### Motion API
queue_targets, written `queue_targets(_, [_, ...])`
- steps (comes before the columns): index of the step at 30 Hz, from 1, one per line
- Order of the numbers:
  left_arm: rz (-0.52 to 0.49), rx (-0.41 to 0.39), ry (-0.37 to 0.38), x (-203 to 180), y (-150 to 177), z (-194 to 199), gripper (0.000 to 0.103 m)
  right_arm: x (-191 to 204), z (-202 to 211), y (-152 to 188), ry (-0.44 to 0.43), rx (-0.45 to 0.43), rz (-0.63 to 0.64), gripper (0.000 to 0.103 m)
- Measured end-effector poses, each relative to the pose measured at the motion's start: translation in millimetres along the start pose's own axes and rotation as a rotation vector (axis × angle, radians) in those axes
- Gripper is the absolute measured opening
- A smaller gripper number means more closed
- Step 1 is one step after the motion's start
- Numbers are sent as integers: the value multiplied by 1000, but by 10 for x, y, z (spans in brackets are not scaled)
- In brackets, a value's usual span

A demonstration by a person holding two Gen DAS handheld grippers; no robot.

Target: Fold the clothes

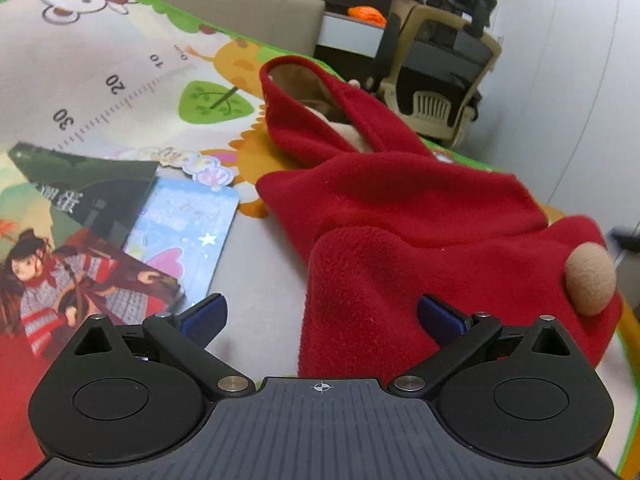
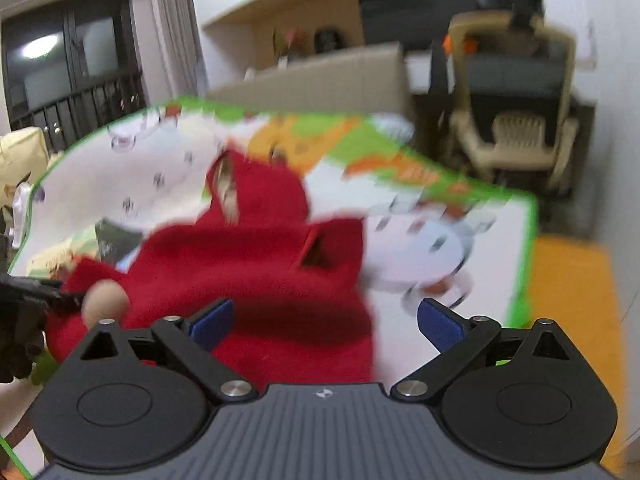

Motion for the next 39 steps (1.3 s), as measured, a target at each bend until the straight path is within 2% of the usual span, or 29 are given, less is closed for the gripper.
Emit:
queue_targets(3, [78,-7,154,-63,11,153,103,-33,-297,97,-64,10,-144,86])
queue_targets(4, [90,-14,190,-88,15,208,102,-50,-299,94,-79,-17,-187,78])
queue_targets(5, [81,-25,203,-122,21,257,99,-63,-274,81,-90,-52,-221,63])
queue_targets(6, [63,-35,201,-158,28,291,82,-69,-233,65,-95,-85,-240,54])
queue_targets(7, [41,-43,190,-194,40,312,65,-65,-173,52,-94,-109,-244,38])
queue_targets(8, [24,-51,164,-218,51,321,51,-57,-107,44,-94,-128,-248,28])
queue_targets(10, [37,-63,156,-242,78,400,42,-11,48,57,-105,-147,-247,18])
queue_targets(12, [66,-68,177,-268,114,510,27,55,260,98,-115,-154,-239,17])
queue_targets(16, [95,-55,263,-290,265,888,27,175,773,285,-140,-181,-230,16])
queue_targets(18, [71,-43,233,-238,322,900,35,176,818,344,-112,-167,-207,17])
queue_targets(22, [-9,-31,104,-181,317,608,41,71,419,317,0,-82,-165,16])
queue_targets(23, [-30,-30,62,-161,310,515,50,23,283,330,43,-49,-146,17])
queue_targets(24, [-42,-30,13,-121,312,431,64,-26,150,343,85,-15,-126,17])
queue_targets(26, [-51,-40,-47,-57,295,368,77,-109,-2,410,124,29,-121,25])
queue_targets(28, [-57,-51,-59,-42,259,457,77,-155,-2,442,146,32,-113,34])
queue_targets(30, [-85,-105,-77,-66,156,669,75,-170,35,471,175,27,-81,42])
queue_targets(32, [-96,-184,-52,-159,2,908,75,-170,31,479,201,28,-47,49])
queue_targets(34, [-82,-240,45,-327,-131,1094,75,-170,9,462,217,35,-22,51])
queue_targets(36, [-51,-217,188,-536,-138,1111,75,-159,4,438,239,43,23,54])
queue_targets(37, [-32,-175,252,-629,-90,1034,75,-146,18,429,248,47,47,55])
queue_targets(38, [-18,-128,299,-711,-27,935,76,-130,35,414,257,50,72,55])
queue_targets(39, [-20,-74,298,-759,70,775,75,-99,64,384,273,49,105,55])
Point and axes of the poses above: each gripper's, at about its wrist camera, not at the fingertips, and z roughly against the way its jaws point, x to its left, y to its underside, the point moved 10 cm from there along -z, roughly the way its jaws point, and after that the axes turned 6 degrees about z, right-handed, at the moved point
